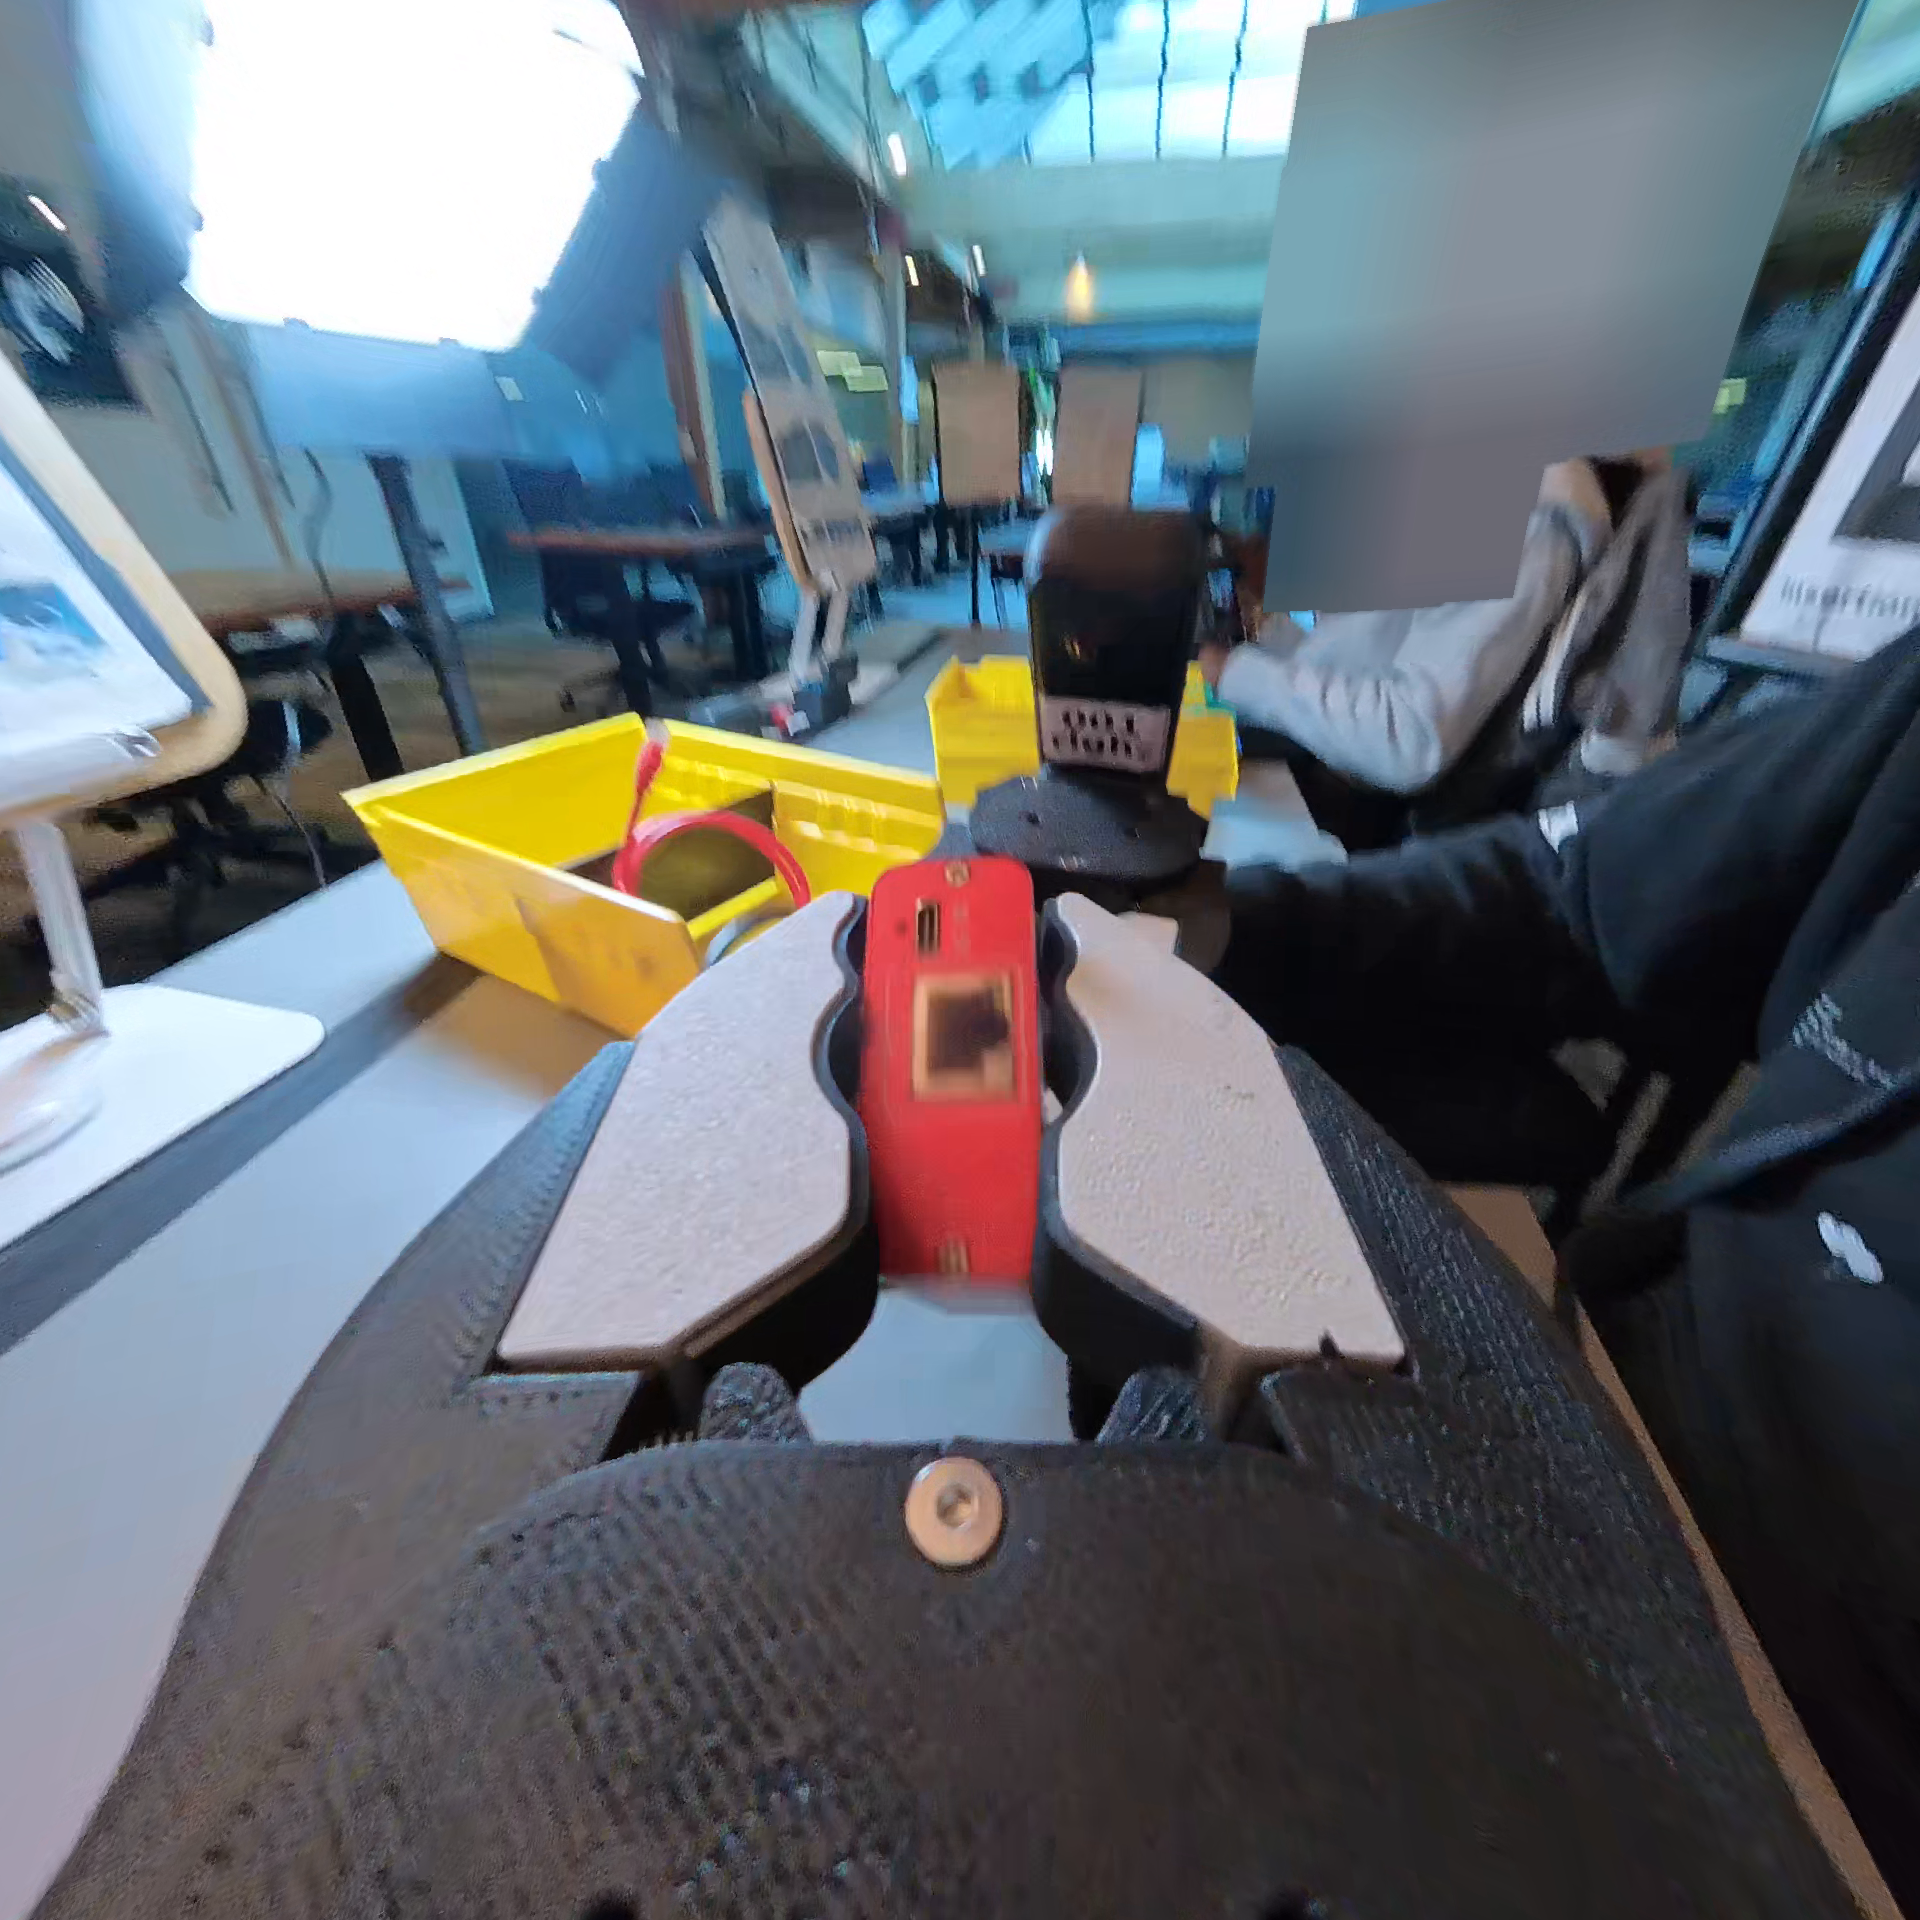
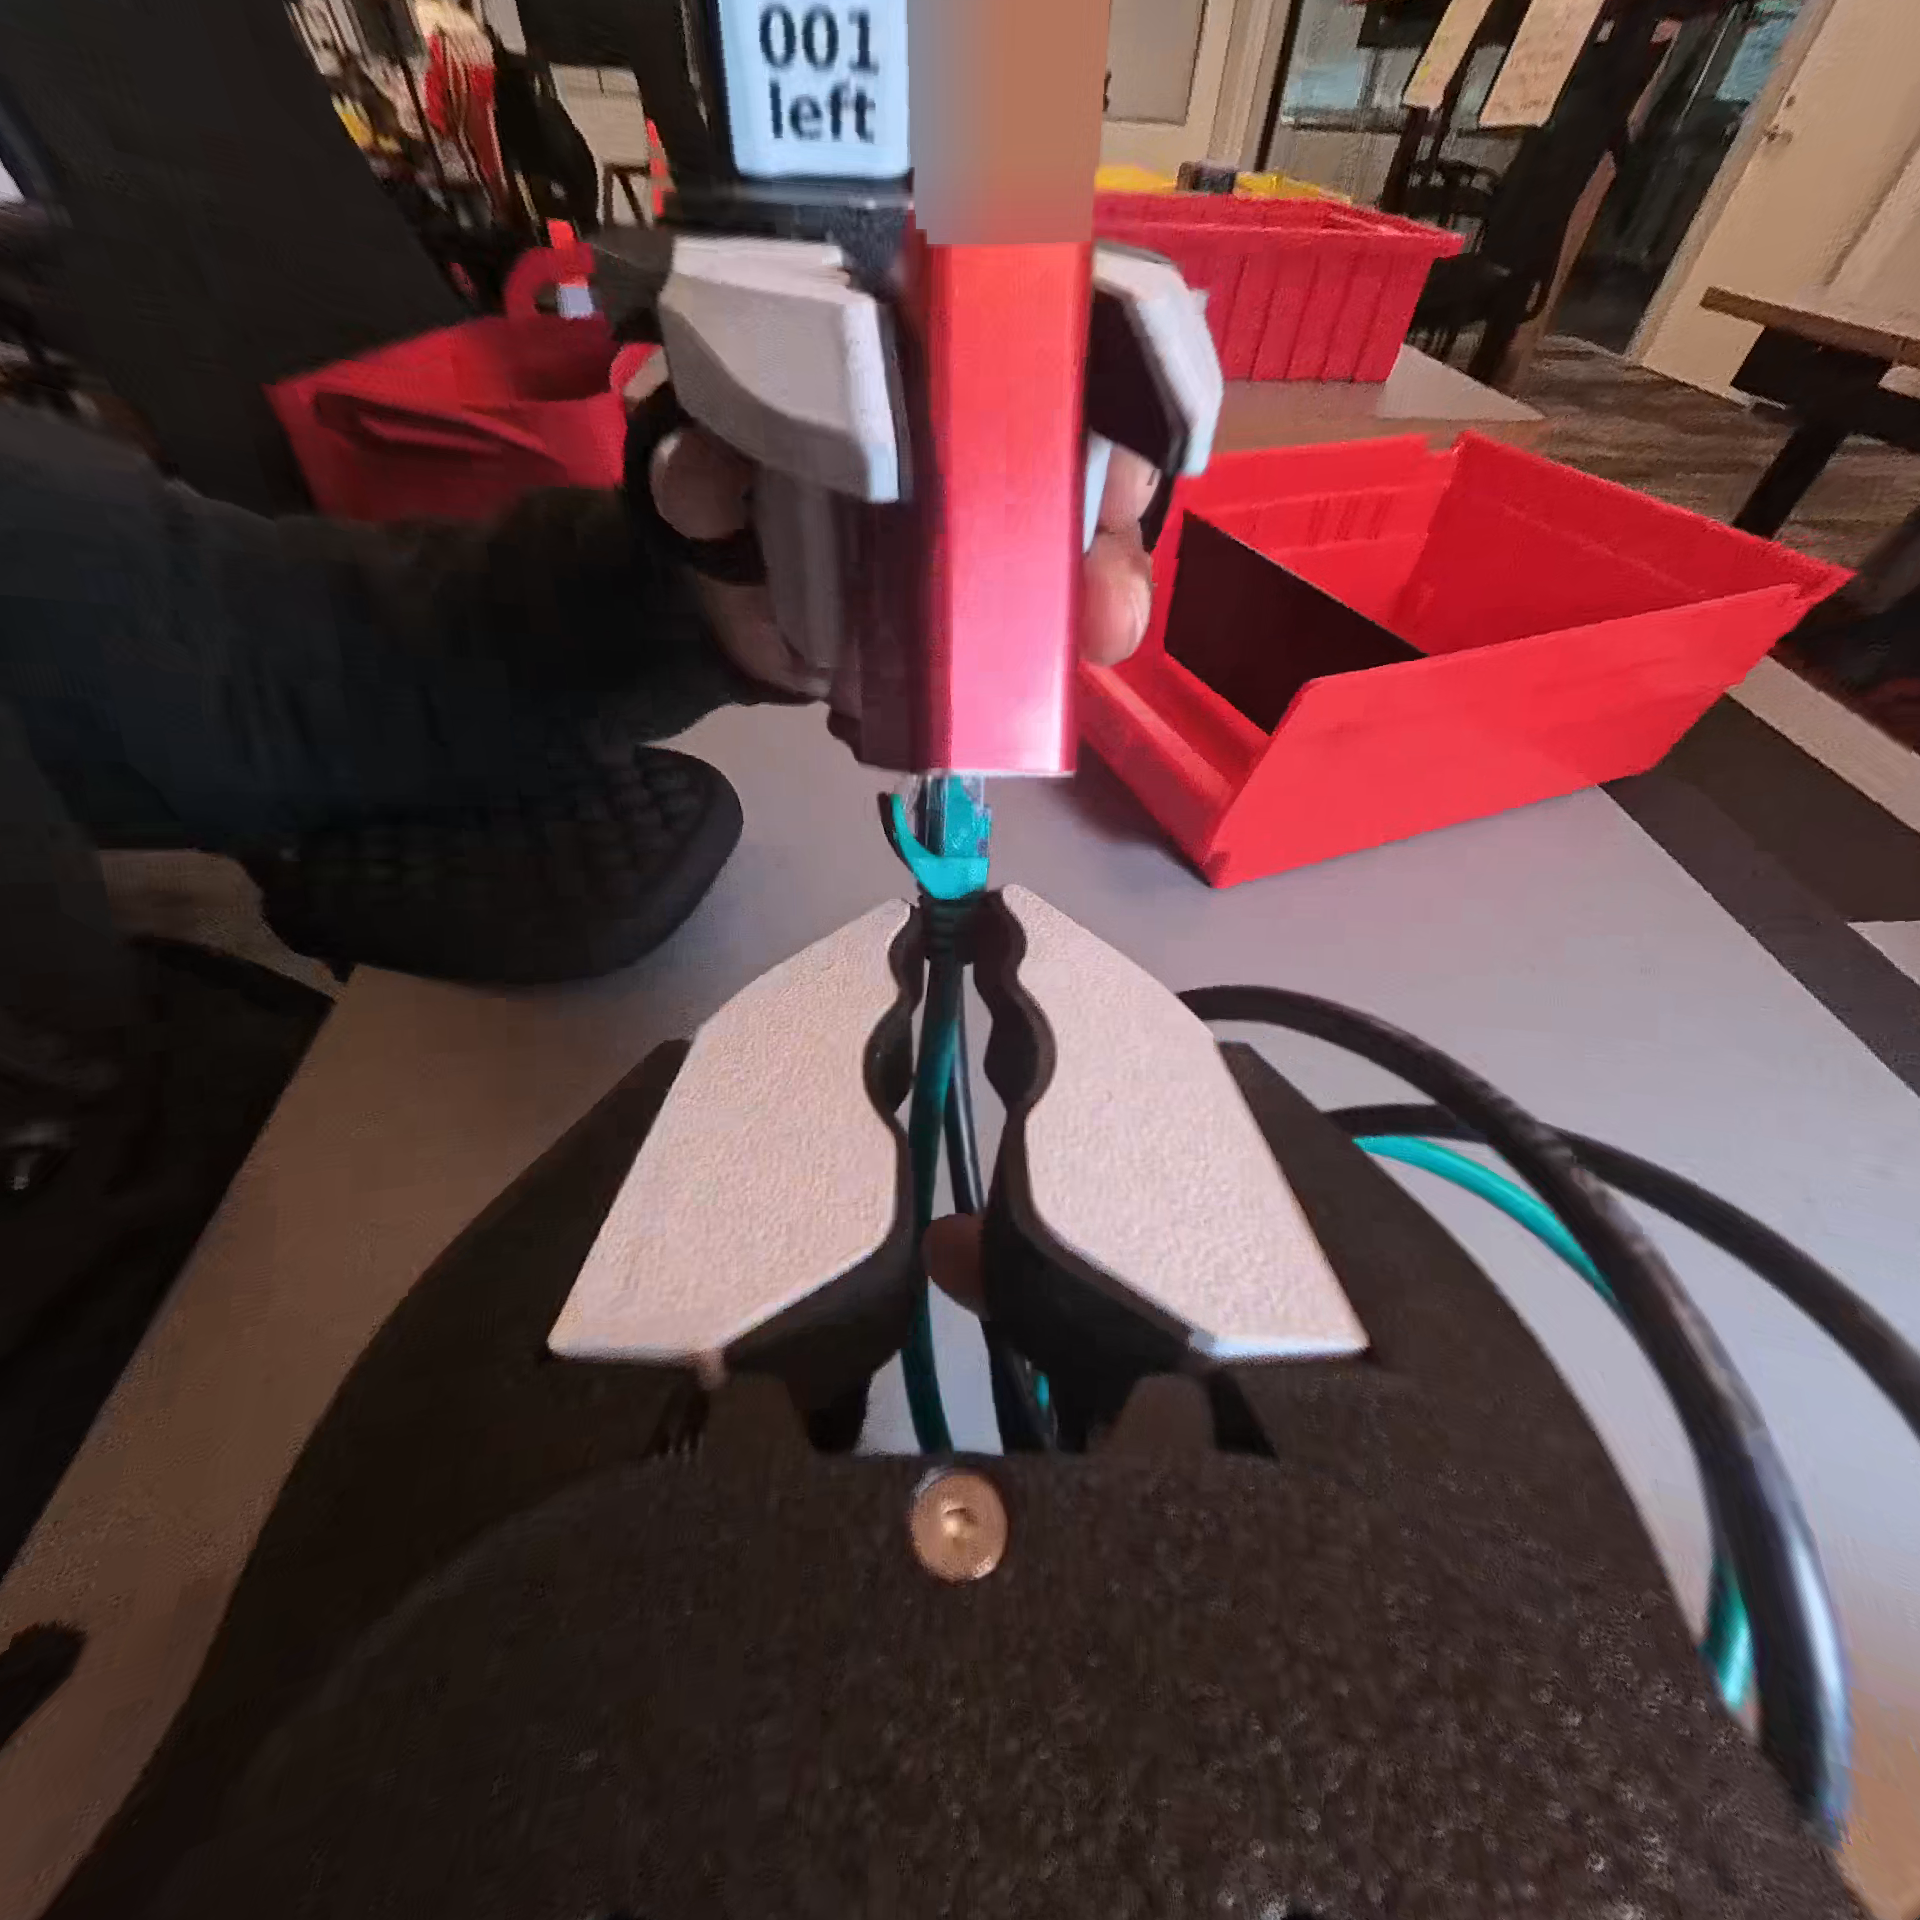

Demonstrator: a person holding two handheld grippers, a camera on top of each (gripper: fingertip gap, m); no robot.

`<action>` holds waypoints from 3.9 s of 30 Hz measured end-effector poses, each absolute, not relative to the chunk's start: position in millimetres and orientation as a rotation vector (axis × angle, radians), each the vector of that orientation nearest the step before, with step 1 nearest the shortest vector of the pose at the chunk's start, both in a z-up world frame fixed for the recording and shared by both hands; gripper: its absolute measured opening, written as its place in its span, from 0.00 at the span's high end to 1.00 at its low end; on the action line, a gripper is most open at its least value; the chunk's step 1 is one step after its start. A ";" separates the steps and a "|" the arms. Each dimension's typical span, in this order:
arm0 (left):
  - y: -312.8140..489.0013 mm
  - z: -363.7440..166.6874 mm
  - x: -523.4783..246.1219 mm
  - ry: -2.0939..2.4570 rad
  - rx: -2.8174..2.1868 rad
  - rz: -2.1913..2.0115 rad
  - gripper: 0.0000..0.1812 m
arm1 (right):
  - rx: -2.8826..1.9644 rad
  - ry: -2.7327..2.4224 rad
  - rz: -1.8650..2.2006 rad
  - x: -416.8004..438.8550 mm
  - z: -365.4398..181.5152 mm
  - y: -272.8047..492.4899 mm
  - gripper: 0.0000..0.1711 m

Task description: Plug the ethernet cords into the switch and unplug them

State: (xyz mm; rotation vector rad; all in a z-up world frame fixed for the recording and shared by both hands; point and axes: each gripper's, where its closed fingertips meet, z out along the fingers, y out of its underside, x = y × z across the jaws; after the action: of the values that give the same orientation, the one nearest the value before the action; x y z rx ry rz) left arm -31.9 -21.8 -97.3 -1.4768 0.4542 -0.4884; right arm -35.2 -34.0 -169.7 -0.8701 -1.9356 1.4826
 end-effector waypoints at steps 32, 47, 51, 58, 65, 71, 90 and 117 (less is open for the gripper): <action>-9.6 -112.0 -28.8 0.356 -1.480 -0.590 0.84 | -1.221 -1.620 1.852 -45.1 -157.5 -31.1 0.91; -32.6 -70.2 -133.9 0.012 -1.268 -0.398 0.84 | -1.089 -1.513 1.685 -12.7 -66.3 36.3 0.92; -23.8 -92.6 -158.0 -0.063 -1.337 -0.265 0.84 | -1.030 -1.340 1.683 18.0 1.1 79.2 0.92; -15.8 -96.8 -128.6 0.041 -1.360 -0.304 0.84 | -1.084 -1.180 1.176 22.5 15.2 183.8 0.92; -20.1 -84.0 -100.0 0.126 -1.310 -0.370 0.84 | -1.440 -1.347 0.777 -12.3 -131.2 269.3 0.92; -21.8 -80.1 -93.5 0.132 -1.281 -0.443 0.85 | -1.479 -1.371 0.801 -11.6 -127.7 259.1 0.80; -16.7 -85.3 -54.3 0.210 -1.275 -0.668 0.84 | -0.969 -1.789 1.817 -52.9 -121.0 -28.2 0.86; -12.8 -103.2 -46.3 0.317 -1.363 -0.598 0.85 | -0.961 -1.830 1.635 -48.5 -134.6 -25.9 0.91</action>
State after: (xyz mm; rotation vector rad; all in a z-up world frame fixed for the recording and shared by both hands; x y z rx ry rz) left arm -46.3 -12.8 -103.2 -1.3634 0.3166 -0.5980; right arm -48.5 -25.9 -134.6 -0.9612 -1.8302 1.6354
